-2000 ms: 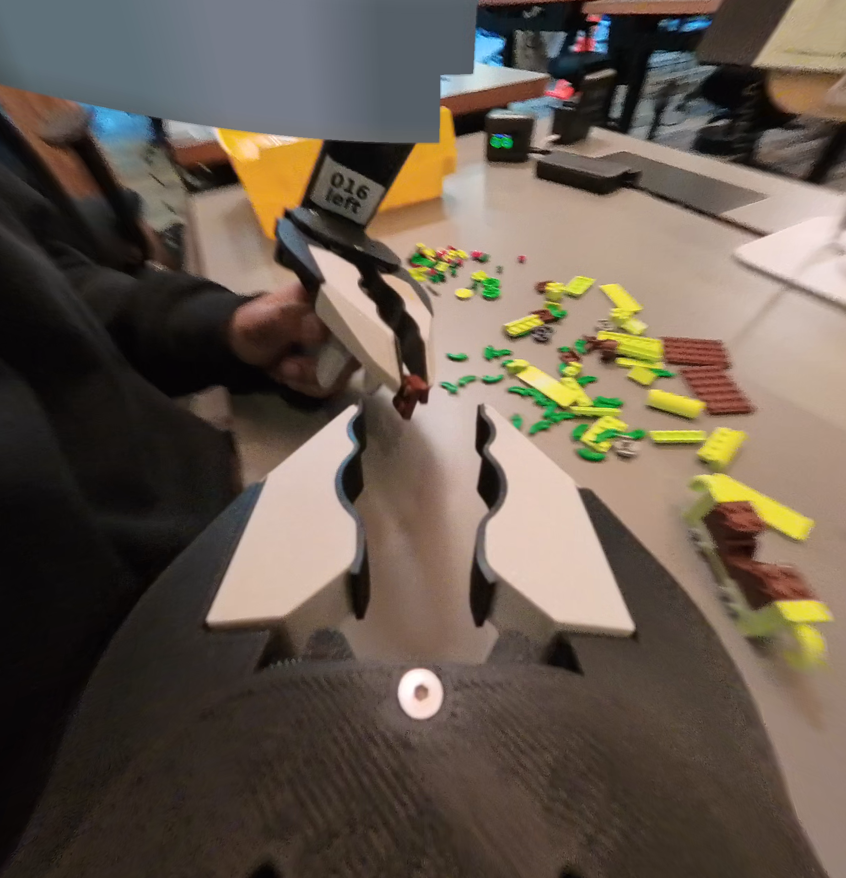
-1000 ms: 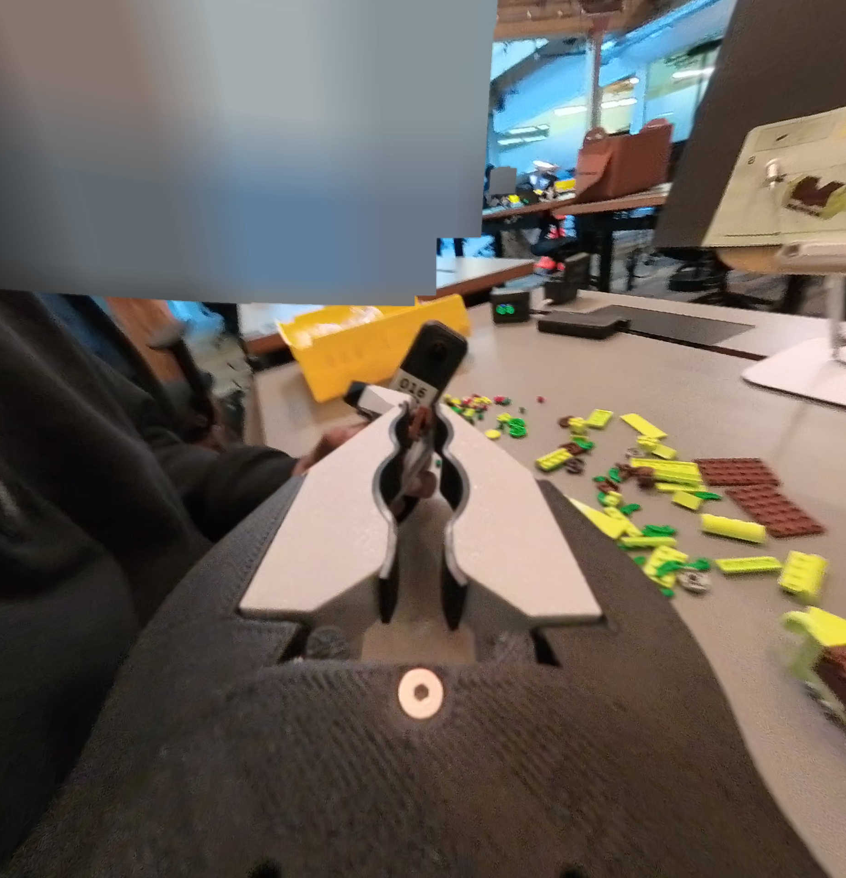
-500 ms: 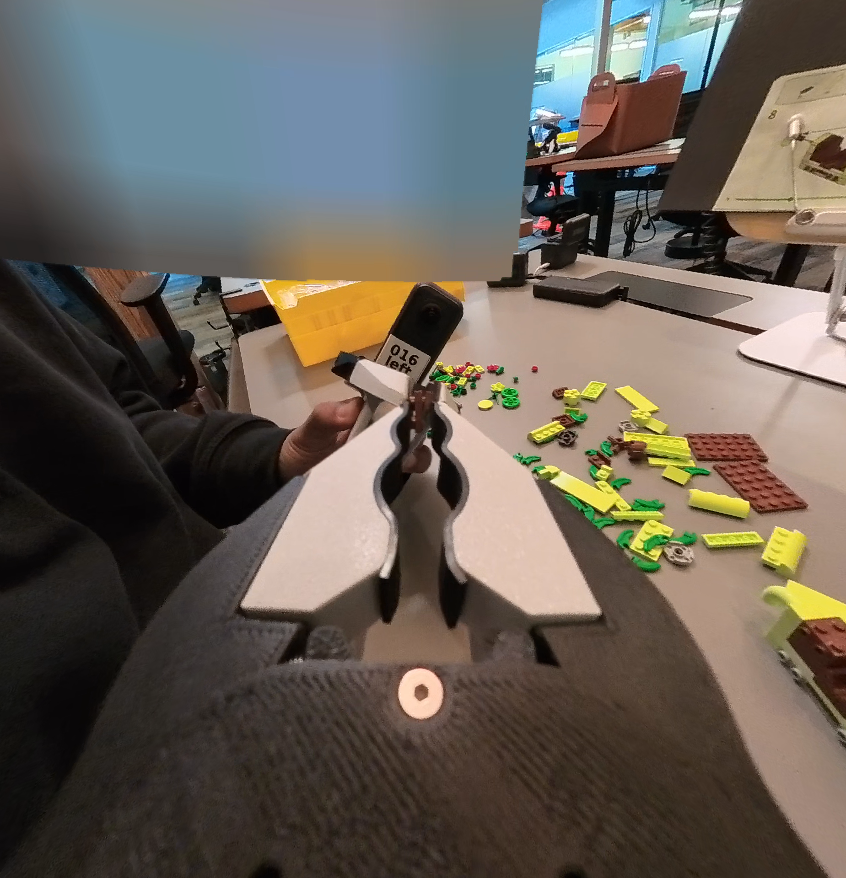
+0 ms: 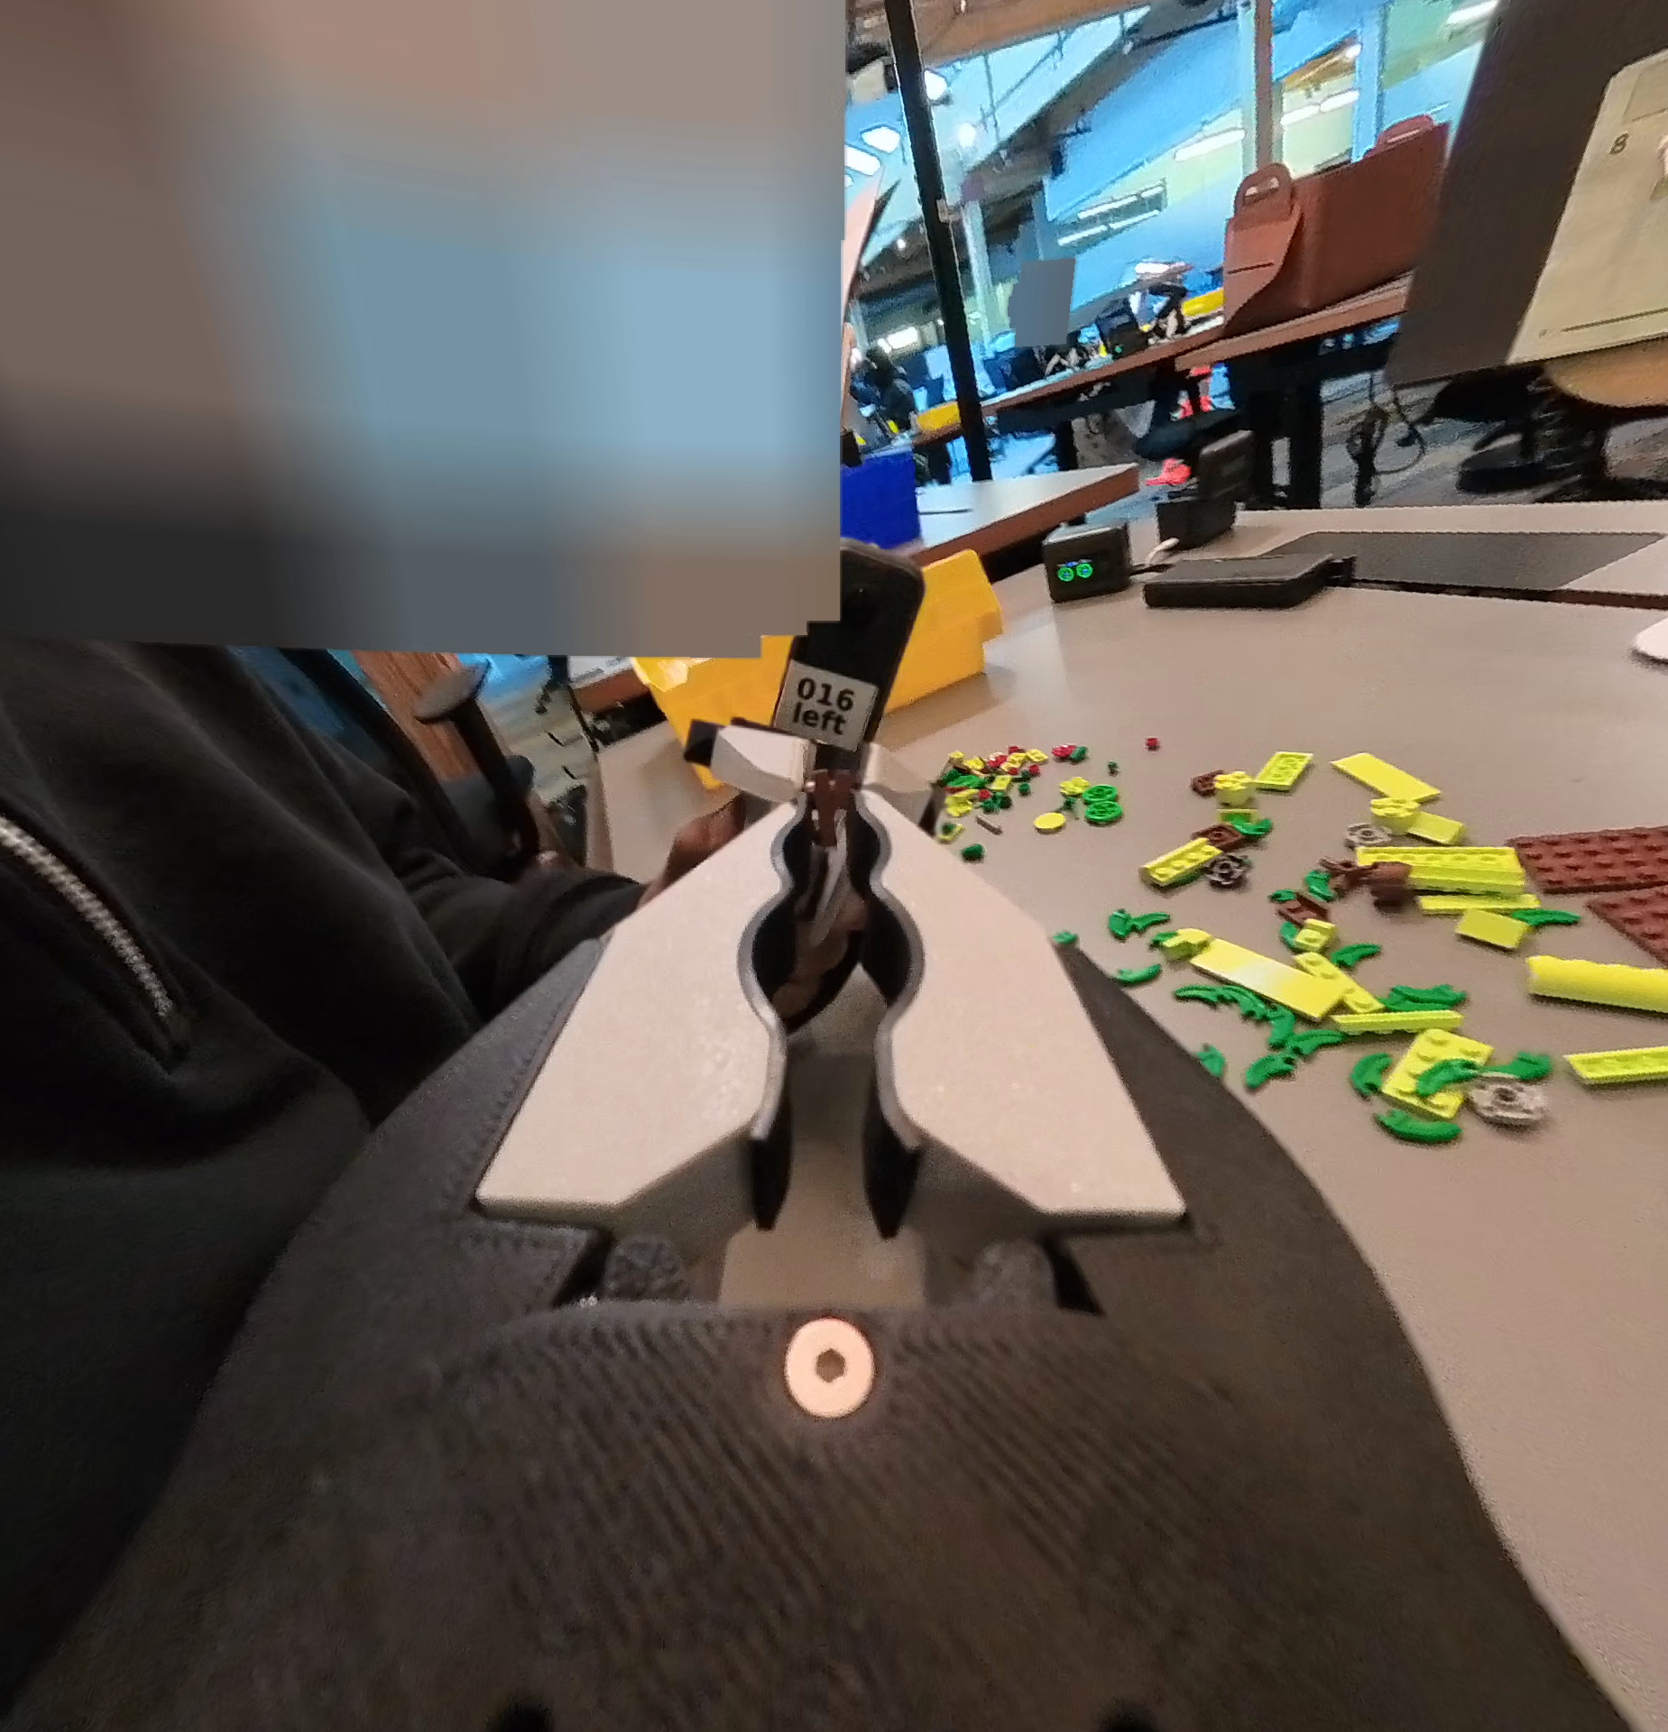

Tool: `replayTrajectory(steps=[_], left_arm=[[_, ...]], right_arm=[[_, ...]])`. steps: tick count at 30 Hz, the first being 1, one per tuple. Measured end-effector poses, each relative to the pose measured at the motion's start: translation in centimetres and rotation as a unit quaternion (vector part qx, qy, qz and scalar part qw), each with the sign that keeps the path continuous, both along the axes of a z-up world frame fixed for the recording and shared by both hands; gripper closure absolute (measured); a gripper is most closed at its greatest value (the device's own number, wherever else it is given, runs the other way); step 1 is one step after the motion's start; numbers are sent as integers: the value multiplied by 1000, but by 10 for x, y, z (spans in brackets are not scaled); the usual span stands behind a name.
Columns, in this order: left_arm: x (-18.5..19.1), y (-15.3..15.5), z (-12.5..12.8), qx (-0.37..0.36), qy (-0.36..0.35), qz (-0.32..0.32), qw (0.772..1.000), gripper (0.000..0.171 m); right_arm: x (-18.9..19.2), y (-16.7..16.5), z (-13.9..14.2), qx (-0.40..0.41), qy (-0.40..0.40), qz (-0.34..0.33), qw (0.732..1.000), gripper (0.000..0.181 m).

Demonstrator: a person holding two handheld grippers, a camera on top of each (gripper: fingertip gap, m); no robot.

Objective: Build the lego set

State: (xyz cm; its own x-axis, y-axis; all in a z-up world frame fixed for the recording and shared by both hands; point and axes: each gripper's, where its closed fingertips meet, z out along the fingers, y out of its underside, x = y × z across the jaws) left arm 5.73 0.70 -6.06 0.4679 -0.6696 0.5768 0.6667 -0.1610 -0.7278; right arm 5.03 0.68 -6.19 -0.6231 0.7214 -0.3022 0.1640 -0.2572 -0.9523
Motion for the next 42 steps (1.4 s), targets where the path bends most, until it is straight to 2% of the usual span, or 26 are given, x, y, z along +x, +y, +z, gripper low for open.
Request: replayTrajectory(steps=[5, 8, 17, 20, 22, 25, 27, 29, 34, 38, 42], left_arm=[[2, 0, 1, -6, 42, 26, 999, 166], [5, 1, 0, -12, 58, 30, 998, 165], [8, 0, 2, -9, 48, 12, 999, 165], [3, 3, -2, -20, 37, 20, 999, 165], [-8, 10, -9, -44, 10, 44, 998, 165], [-29, 14, -17, -62, -81, 56, 993, 165], [-39, 16, -23, -74, -127, 64, 987, 165], [-44, 17, -28, -83, -143, 75, 983, 165], [-44, 20, -32, -91, -158, 85, 980, 166], [-40, 21, -34, -93, -178, 78, 977, 165], [-37, 21, -35, -91, -166, 68, 980, 165]], right_arm=[[2, 1, 1, -79, -8, 25, 997, 177], [4, 2, 1, -87, -7, 29, 996, 177], [6, 3, 3, 0, 23, 6, 1000, 170], [2, 13, 2, 42, 36, -41, 998, 157], [-3, 28, 0, 116, 57, -115, 985, 146], [-9, 37, -5, 270, 92, -201, 937, 143], [-14, 32, -8, 350, 112, -226, 902, 143], [-19, 25, -14, 402, 118, -227, 879, 144], [-36, 14, -32, 481, 109, -223, 841, 148], [-39, 17, -38, 522, 108, -236, 812, 166], [-36, 18, -38, 505, 98, -224, 828, 166]])
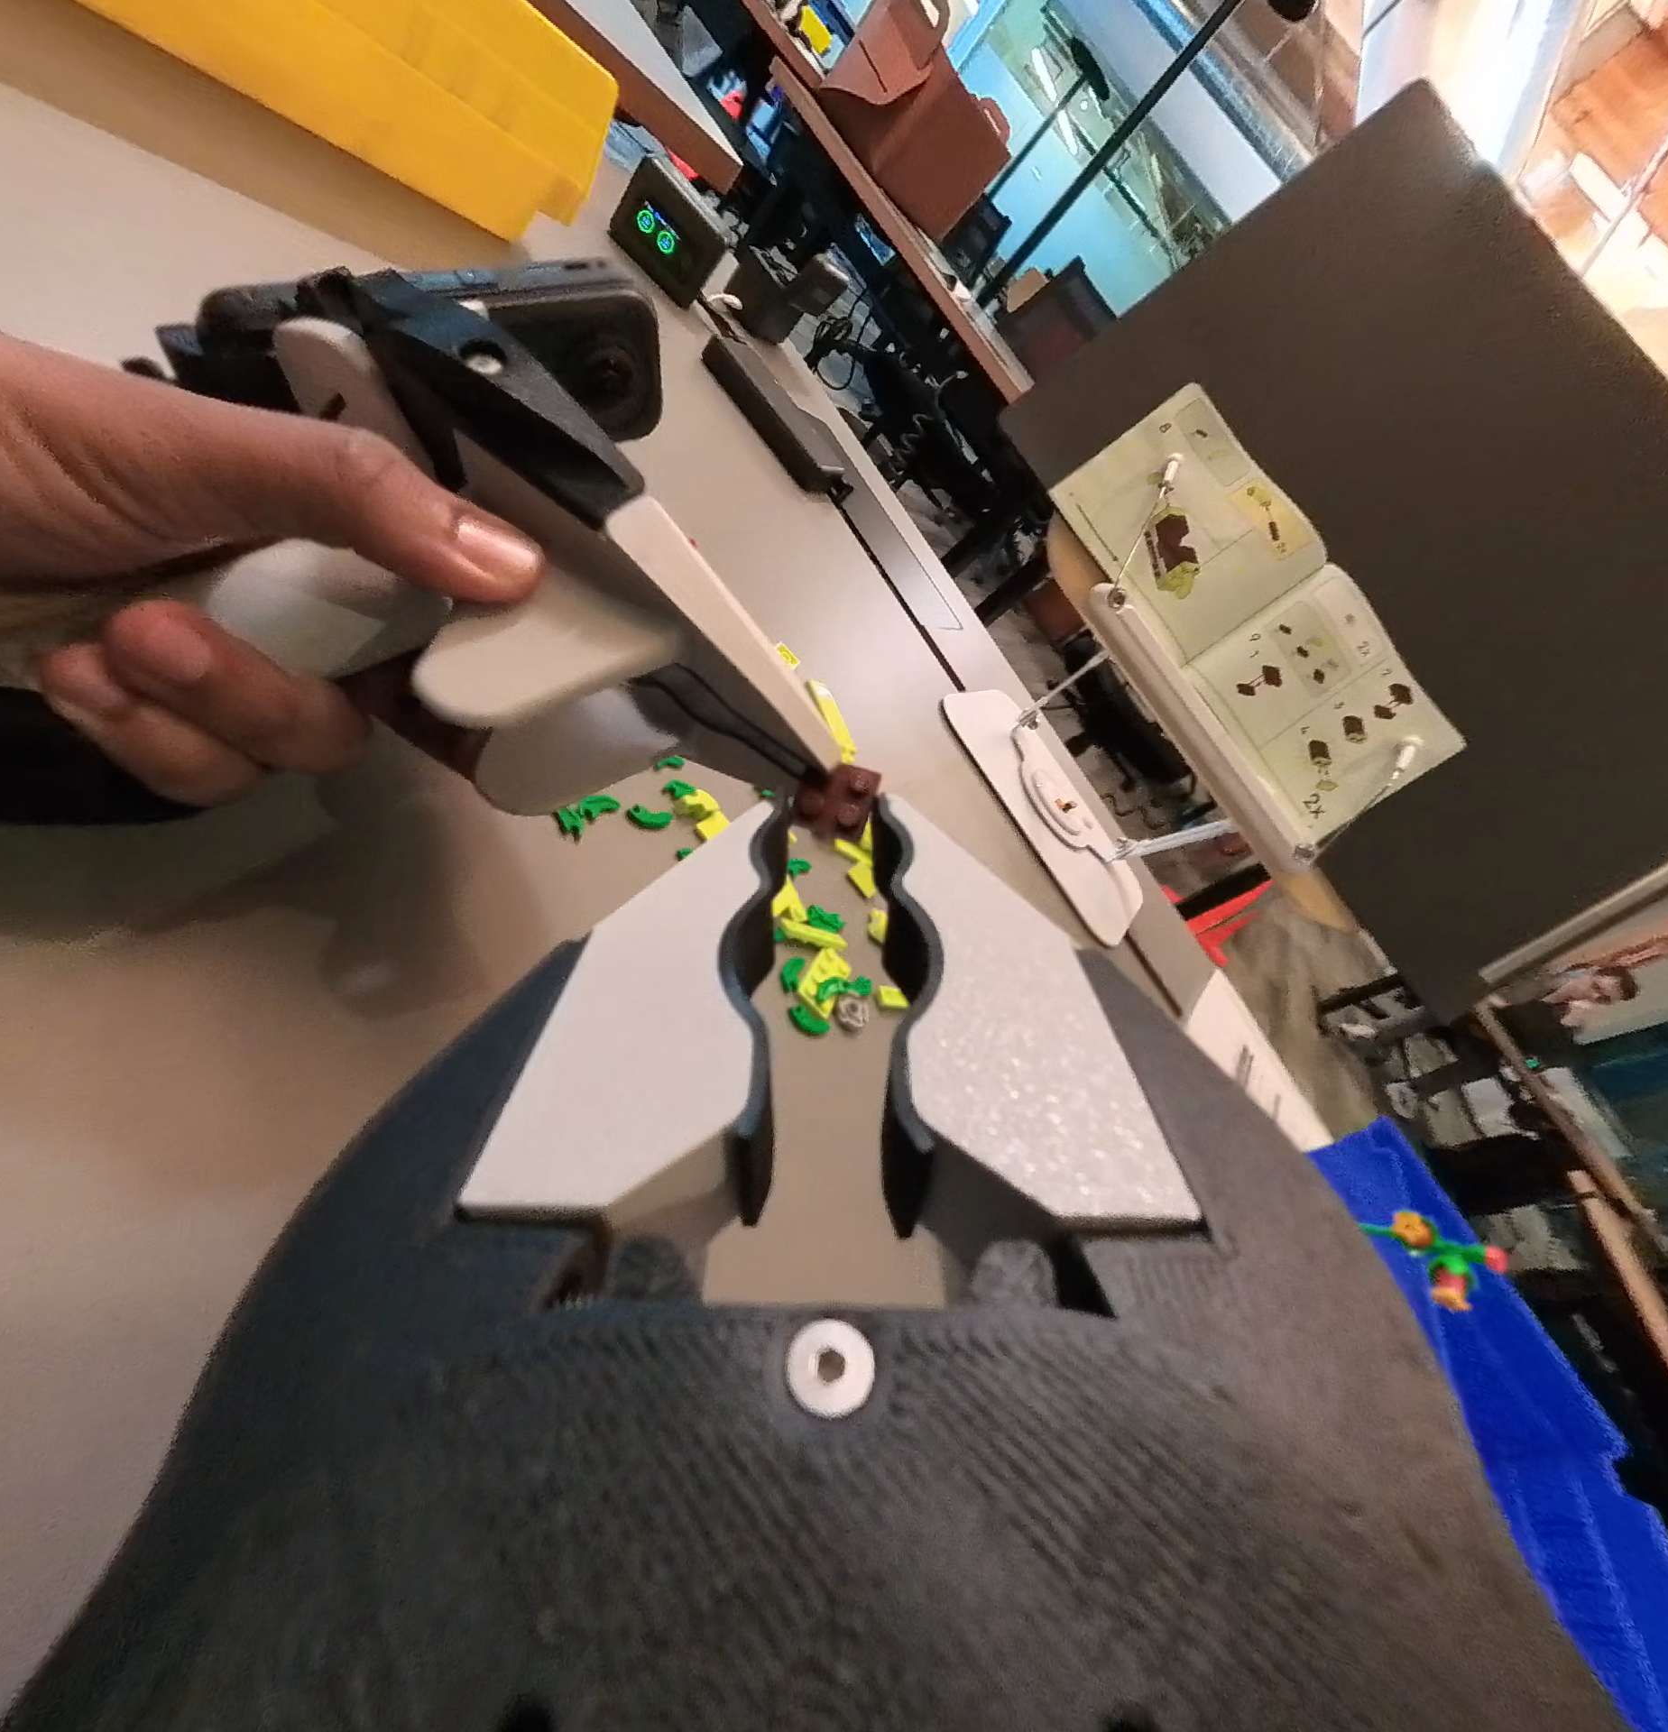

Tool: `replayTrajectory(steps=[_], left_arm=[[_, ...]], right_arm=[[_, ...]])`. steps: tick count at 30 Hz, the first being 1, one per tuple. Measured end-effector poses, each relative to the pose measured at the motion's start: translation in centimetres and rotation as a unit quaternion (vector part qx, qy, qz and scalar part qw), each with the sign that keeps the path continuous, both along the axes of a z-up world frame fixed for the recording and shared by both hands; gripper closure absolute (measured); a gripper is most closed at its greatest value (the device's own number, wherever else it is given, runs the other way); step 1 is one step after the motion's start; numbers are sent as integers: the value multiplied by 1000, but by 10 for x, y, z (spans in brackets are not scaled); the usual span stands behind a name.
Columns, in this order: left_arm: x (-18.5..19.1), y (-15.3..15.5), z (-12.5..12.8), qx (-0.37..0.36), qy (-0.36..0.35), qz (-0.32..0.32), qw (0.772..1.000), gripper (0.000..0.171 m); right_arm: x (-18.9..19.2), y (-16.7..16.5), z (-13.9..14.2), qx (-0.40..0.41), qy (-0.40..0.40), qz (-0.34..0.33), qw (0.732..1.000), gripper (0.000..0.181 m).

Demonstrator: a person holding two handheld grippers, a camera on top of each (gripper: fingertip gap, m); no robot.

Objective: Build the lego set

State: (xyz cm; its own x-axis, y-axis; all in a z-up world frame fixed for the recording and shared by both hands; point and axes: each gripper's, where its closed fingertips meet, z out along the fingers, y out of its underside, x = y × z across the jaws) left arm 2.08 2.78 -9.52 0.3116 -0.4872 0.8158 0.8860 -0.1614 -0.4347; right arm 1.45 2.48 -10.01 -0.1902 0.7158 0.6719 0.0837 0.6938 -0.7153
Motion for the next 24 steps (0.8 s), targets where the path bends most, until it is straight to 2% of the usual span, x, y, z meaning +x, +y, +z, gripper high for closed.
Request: replayTrajectory(steps=[1, 2, 4, 5, 6, 7, 9, 10, 11, 12, 17, 19, 22, 24], left_arm=[[0, -1, 1, 3, 7, 1, 1000, 154], [-2, -1, 2, 5, 13, 8, 1000, 131], [-10, -1, 1, -5, 35, 37, 999, 121], [-14, -1, -2, -15, 52, 52, 997, 116], [-16, -1, -2, -20, 70, 60, 996, 111], [-16, -2, -2, -22, 87, 61, 994, 111], [-14, -1, -3, -28, 120, 65, 990, 113], [-12, 0, -3, -30, 134, 66, 988, 113], [-9, 0, -2, -30, 144, 65, 987, 114], [-6, 0, -2, -29, 152, 62, 986, 114], [2, 3, -6, -40, 189, 59, 979, 116], [0, 4, -7, -47, 199, 69, 976, 116], [-3, 3, -7, -50, 208, 78, 974, 116], [-4, 4, -8, -51, 211, 80, 973, 116]], right_arm=[[1, 3, 0, -16, -4, -1, 1000, 167], [2, 6, -2, -44, -14, 4, 999, 166], [6, 12, -10, -152, -59, 27, 986, 166], [8, 16, -13, -232, -85, 42, 968, 166], [12, 19, -11, -324, -109, 67, 937, 166], [18, 21, 0, -419, -113, 106, 895, 166], [31, 37, 33, -585, -75, 177, 788, 167], [35, 50, 41, -638, -60, 192, 744, 167], [38, 59, 43, -664, -56, 198, 719, 167], [40, 64, 41, -670, -57, 196, 714, 167], [41, 61, 24, -642, -94, 176, 740, 167], [36, 57, -1, -609, -149, 148, 765, 166], [34, 52, -52, -501, -245, 103, 824, 167], [36, 41, -68, -438, -296, 117, 841, 166]])
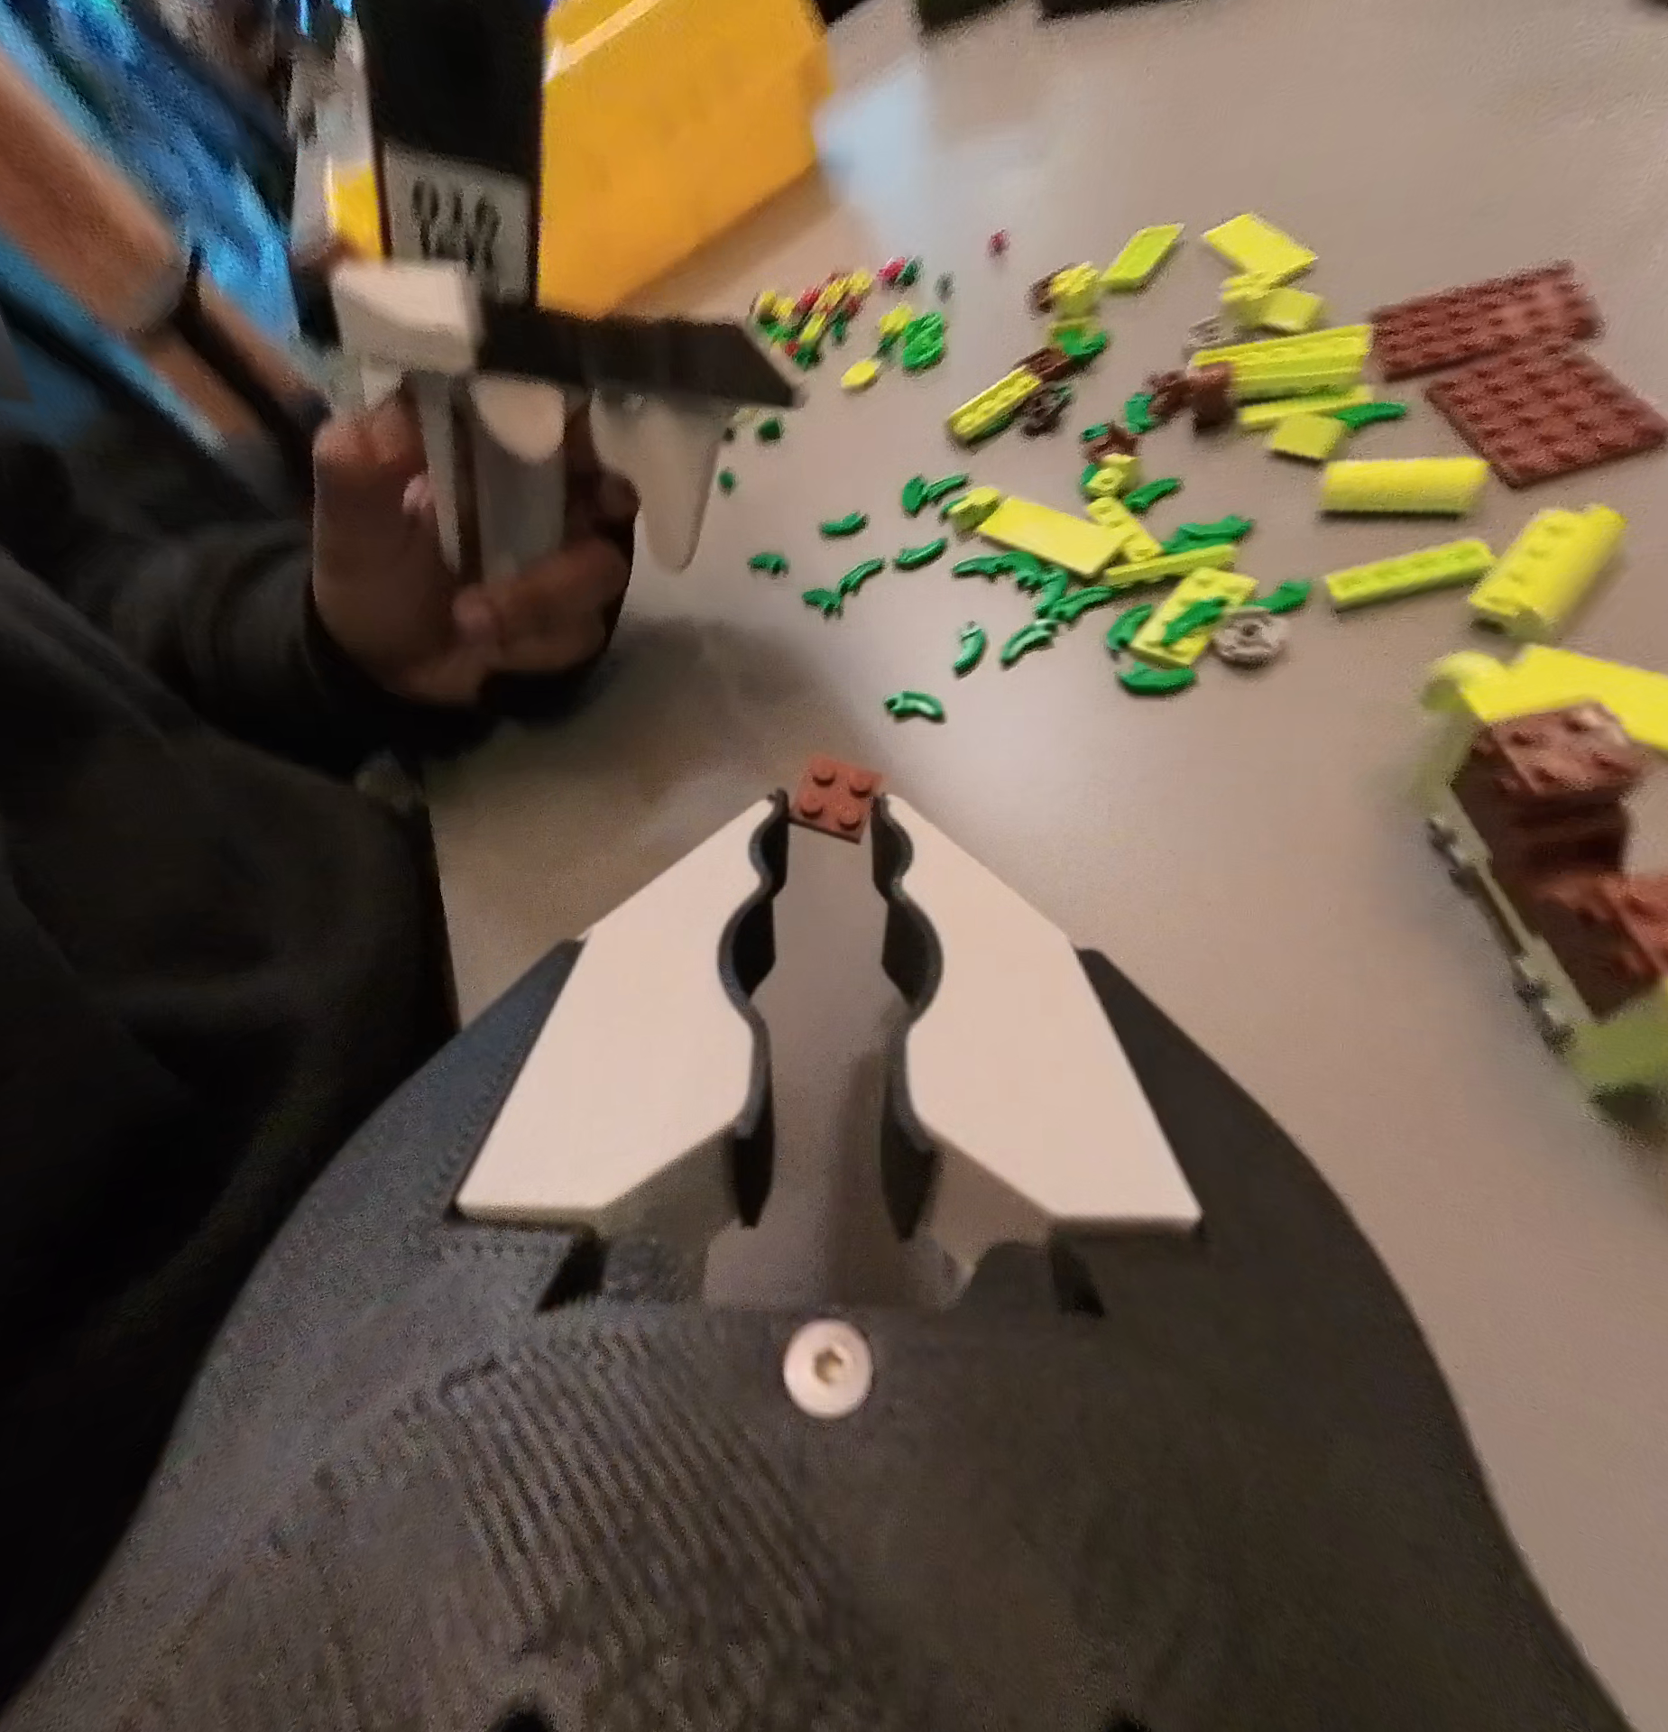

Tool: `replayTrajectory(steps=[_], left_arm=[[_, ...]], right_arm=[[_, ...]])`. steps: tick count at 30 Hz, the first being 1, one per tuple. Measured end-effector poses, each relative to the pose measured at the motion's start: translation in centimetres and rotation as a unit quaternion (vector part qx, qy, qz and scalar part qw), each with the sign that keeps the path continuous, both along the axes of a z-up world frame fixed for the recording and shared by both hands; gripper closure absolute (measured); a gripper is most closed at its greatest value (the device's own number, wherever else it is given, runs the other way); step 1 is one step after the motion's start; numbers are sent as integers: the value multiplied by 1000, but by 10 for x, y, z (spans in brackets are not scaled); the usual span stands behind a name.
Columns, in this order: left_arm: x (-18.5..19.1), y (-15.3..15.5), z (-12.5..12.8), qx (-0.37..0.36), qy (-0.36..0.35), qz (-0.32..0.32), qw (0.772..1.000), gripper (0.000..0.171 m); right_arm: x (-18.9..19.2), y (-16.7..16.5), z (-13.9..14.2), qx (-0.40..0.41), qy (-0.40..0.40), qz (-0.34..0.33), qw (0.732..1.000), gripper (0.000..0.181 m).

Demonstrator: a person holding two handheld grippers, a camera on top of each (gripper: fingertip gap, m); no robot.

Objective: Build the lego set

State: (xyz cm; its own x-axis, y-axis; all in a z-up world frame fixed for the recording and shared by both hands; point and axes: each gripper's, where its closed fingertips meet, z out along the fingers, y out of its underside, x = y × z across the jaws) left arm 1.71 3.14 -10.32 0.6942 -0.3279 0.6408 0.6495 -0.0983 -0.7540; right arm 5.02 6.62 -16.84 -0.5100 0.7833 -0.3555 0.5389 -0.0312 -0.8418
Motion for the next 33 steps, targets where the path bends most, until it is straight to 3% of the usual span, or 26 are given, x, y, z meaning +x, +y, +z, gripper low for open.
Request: replayTrajectory(steps=[7, 13, 26, 33], left_arm=[[-9, -1, -1, -4, 15, 15, 1000, 117], [-12, -2, -3, -10, 22, 14, 1000, 118], [2, 4, -12, -32, 36, -21, 999, 122], [14, 8, -17, -49, 86, -28, 995, 122]], right_arm=[[4, -5, -41, 158, -40, 98, 982, 166], [1, -11, -41, 138, -46, 143, 979, 166], [0, -11, -42, 182, -15, 134, 974, 158], [-1, -10, -42, 178, -18, 129, 975, 159]])
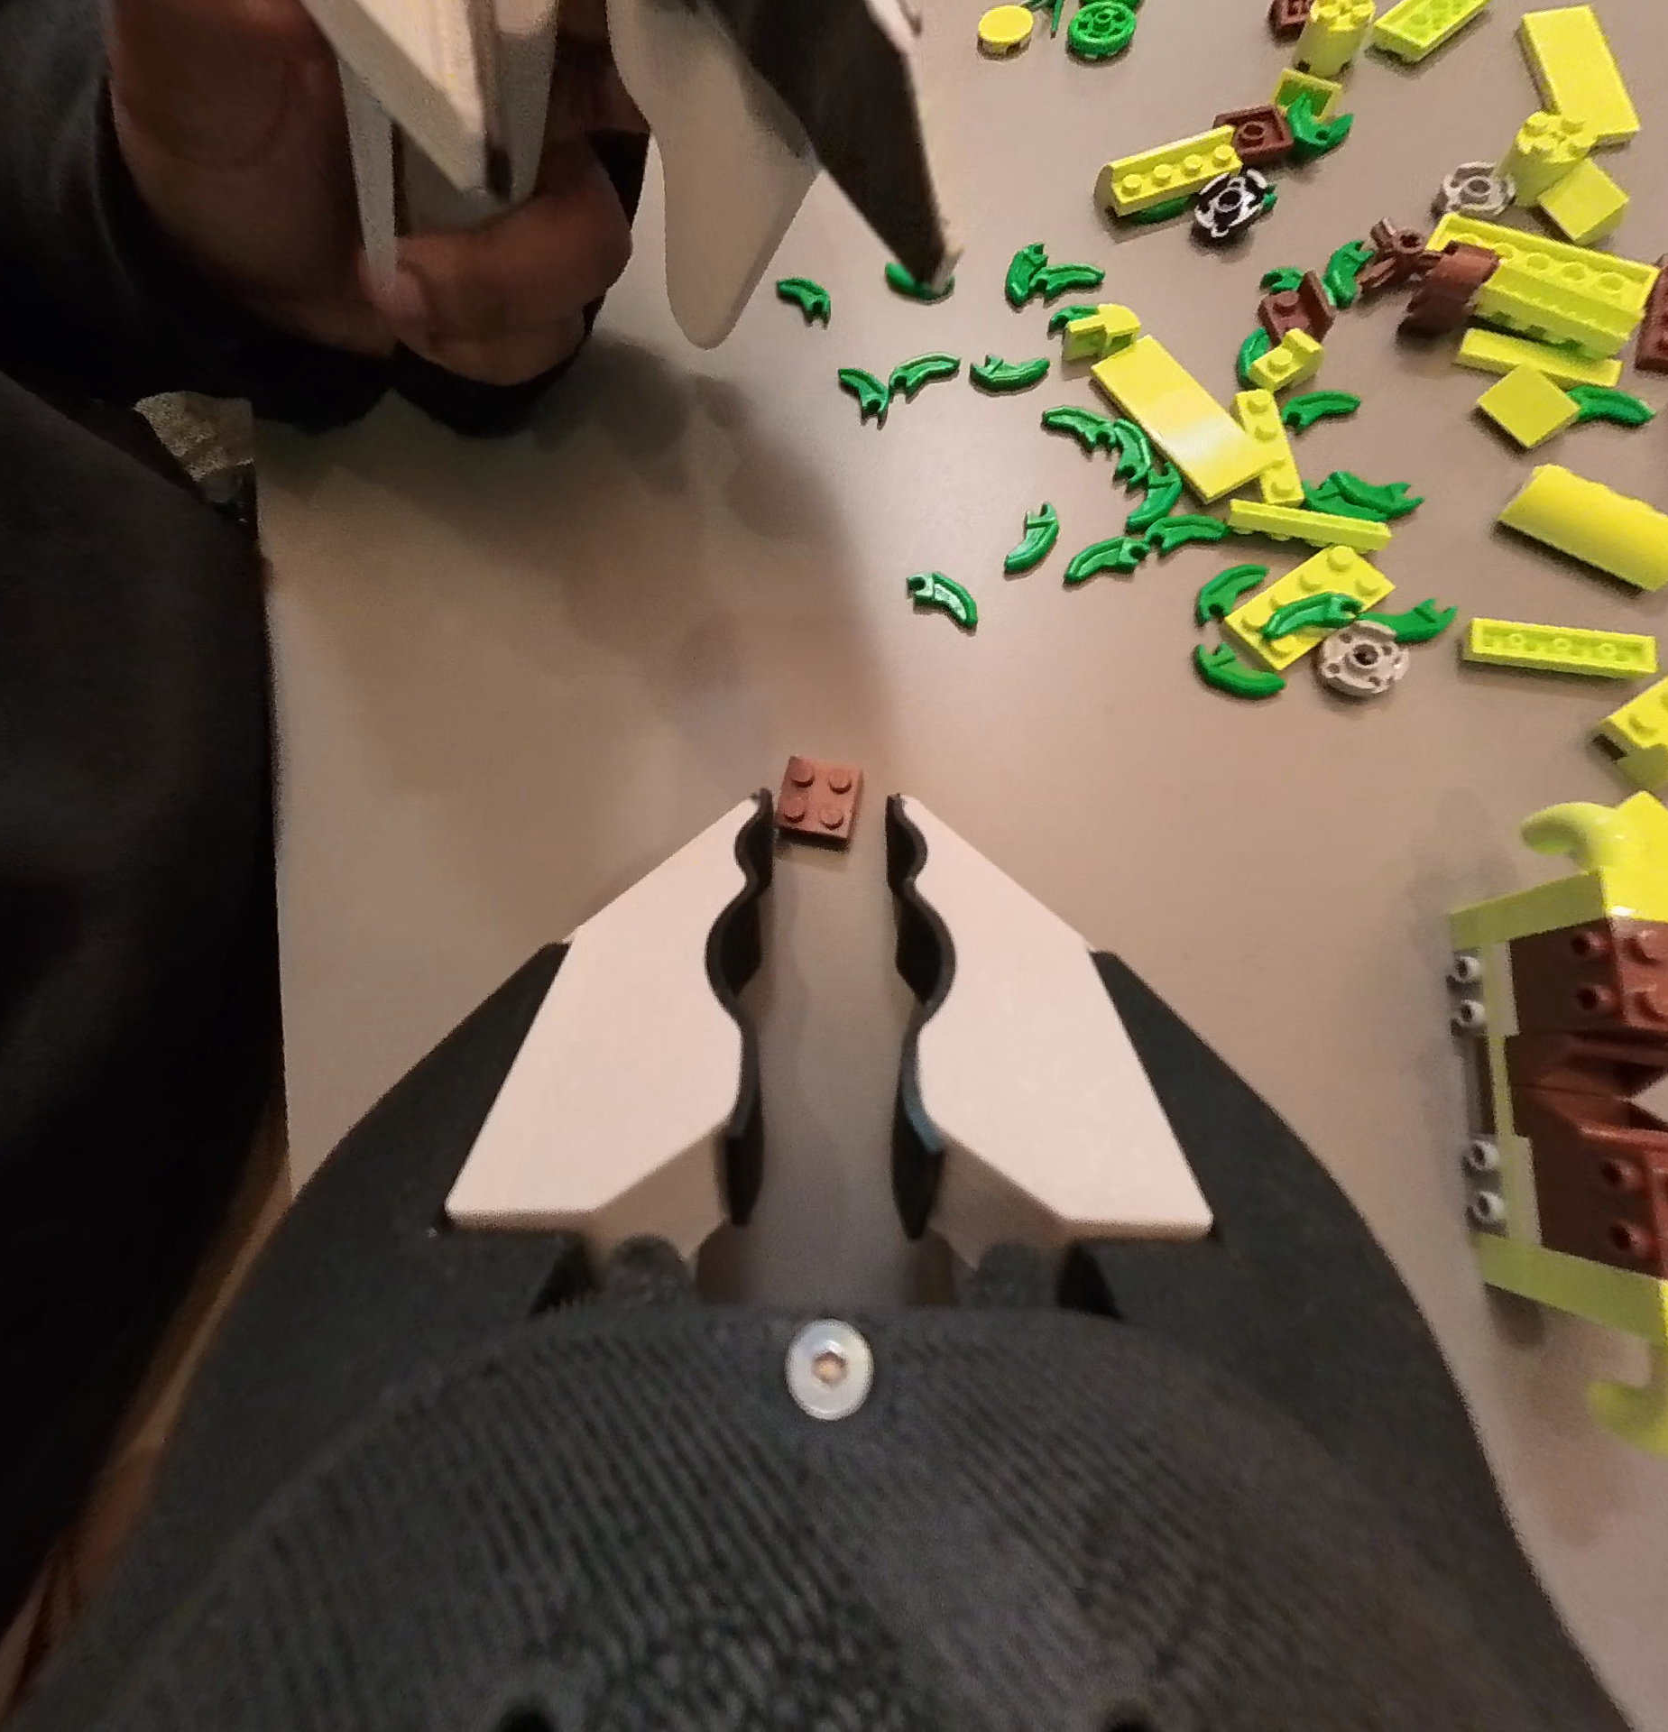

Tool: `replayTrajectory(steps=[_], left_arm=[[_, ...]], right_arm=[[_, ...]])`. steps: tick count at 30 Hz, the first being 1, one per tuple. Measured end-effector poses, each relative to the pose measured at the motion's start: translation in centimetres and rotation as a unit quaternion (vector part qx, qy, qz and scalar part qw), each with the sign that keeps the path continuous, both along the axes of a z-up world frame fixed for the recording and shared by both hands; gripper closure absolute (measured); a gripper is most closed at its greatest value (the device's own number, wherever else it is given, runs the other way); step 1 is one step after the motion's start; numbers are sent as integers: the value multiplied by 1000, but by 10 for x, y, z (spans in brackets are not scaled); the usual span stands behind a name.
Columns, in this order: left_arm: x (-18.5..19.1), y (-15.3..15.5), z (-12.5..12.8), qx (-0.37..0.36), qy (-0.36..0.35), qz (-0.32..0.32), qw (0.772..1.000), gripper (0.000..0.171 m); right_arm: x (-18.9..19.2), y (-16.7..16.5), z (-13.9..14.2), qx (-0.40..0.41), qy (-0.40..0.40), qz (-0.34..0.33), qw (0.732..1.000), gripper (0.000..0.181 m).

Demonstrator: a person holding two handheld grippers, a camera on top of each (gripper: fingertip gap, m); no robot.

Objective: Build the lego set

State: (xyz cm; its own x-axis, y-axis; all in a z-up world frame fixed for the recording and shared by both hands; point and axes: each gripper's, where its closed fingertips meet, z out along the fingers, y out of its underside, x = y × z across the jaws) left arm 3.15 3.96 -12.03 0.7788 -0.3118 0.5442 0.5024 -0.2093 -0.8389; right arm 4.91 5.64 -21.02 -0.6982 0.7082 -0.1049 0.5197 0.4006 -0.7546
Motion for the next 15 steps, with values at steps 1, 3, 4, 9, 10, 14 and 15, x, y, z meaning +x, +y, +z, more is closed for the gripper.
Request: replayTrajectory(steps=[1, 3, 4, 9, 10, 14, 15], left_arm=[[2, 0, 0, -1, 8, -2, 1000, 122], [5, 1, -2, -6, 22, -6, 1000, 122], [7, 1, -2, -8, 27, -8, 1000, 122], [10, 2, -4, -13, 39, -12, 999, 122], [10, 3, -4, -13, 38, -13, 999, 122], [8, 3, -4, -12, 28, -13, 999, 122], [8, 3, -4, -12, 25, -13, 1000, 122]], right_arm=[[0, 0, 0, -1, -1, 0, 1000, 160], [0, 0, 0, -2, -2, 0, 1000, 160], [0, 1, 0, -3, -2, -1, 1000, 160], [-2, 2, 0, -11, -8, -7, 1000, 159], [-2, 2, 1, -13, -10, -9, 1000, 159], [-2, 3, 1, -17, -12, -10, 1000, 156], [-2, 3, 1, -18, -13, -10, 1000, 155]])
